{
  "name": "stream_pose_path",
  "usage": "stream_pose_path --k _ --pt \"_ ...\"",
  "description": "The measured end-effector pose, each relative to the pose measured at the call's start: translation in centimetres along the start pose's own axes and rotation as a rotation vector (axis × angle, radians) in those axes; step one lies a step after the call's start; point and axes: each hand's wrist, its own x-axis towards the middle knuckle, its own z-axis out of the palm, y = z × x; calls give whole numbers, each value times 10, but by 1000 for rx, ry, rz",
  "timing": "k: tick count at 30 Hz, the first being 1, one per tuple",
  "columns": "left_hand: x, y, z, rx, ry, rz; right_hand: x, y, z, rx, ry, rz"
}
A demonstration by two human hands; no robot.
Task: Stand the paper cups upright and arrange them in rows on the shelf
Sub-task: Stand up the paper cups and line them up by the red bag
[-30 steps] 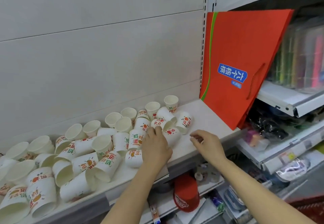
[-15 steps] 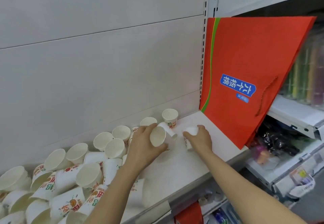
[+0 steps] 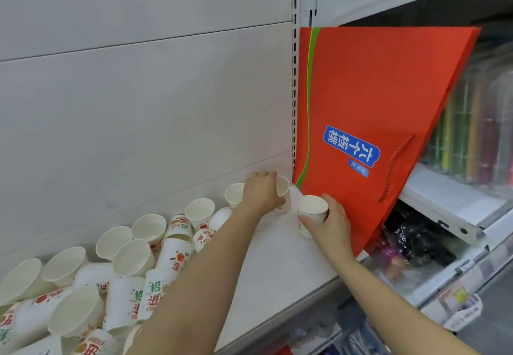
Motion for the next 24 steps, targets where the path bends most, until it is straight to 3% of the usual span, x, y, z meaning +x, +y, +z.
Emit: stream_pose_path --k 11,15,18,20,22,24 --pt "-3 -12 12 -145 14 7 31 4 40 -12 -24 -79" --pt "-46 -45 -13 -229 153 -53 34 5 43 -45 -60 -132" --pt "-86 -74 -23 -209 286 -199 22 4 36 -226 3 -355" --pt "-108 -86 -22 -121 293 -273 10 -2 33 -303 56 -555" --pt "-123 -90 -15 -5 258 -303 -2 -13 39 -259 4 -646" --pt "-132 -86 -6 73 244 -327 -12 -27 54 -198 -119 -618"
